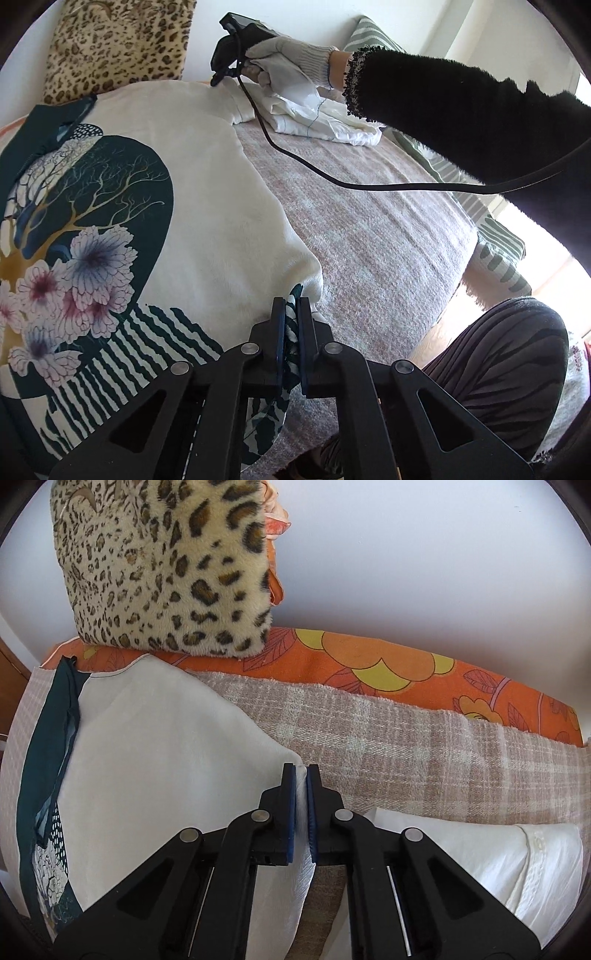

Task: Fold small clothes
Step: 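Close both grippers on the cream panel edge, left at hem, right at shoulder, then lift the cream panel with both grippers and fold it over the green panel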

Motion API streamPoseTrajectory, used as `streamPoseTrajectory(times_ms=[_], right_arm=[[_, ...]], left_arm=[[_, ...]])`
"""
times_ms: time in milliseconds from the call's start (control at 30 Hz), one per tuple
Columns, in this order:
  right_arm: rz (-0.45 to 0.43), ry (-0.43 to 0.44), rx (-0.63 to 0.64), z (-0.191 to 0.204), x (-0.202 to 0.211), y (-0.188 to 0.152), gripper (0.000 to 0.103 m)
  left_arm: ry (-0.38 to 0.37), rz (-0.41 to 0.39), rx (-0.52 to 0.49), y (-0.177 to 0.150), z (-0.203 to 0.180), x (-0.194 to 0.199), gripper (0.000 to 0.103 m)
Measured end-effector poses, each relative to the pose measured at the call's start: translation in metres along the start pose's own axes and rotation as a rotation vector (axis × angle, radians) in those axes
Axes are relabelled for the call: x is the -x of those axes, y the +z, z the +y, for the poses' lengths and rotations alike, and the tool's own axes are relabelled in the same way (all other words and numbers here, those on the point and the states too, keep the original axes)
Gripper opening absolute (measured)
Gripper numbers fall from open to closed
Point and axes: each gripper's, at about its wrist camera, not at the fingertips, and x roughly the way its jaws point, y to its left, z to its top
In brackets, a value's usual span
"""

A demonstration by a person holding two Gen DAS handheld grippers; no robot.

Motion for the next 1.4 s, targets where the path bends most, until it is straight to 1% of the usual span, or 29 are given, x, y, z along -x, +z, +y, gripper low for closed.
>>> streamPoseTrajectory(times_ms=[267, 467, 700, 867, 1167, 1400], right_arm=[[-0.034, -0.019, -0.035, 0.007, 0.022, 0.015, 0.006], [-0.040, -0.037, -0.036, 0.024, 0.038, 0.026, 0.006], [-0.043, -0.081, -0.003, 0.063, 0.050, 0.038, 0.005], [-0.041, -0.103, 0.023, 0.098, 0.051, 0.048, 0.005], [-0.017, -0.140, 0.126, 0.180, 0.028, 0.053, 0.005], [-0.009, -0.133, 0.150, 0.218, 0.013, 0.057, 0.005]], left_arm=[[-0.031, -0.034, 0.068, 0.000, 0.010, 0.016, 0.003], [-0.046, -0.091, 0.127, -0.001, 0.028, 0.032, 0.003], [-0.052, -0.122, 0.188, -0.015, 0.051, 0.046, 0.002], [-0.039, -0.146, 0.241, -0.025, 0.070, 0.061, 0.002], [-0.024, -0.161, 0.295, -0.041, 0.086, 0.074, 0.002], [-0.014, -0.183, 0.331, -0.050, 0.094, 0.084, 0.002]])
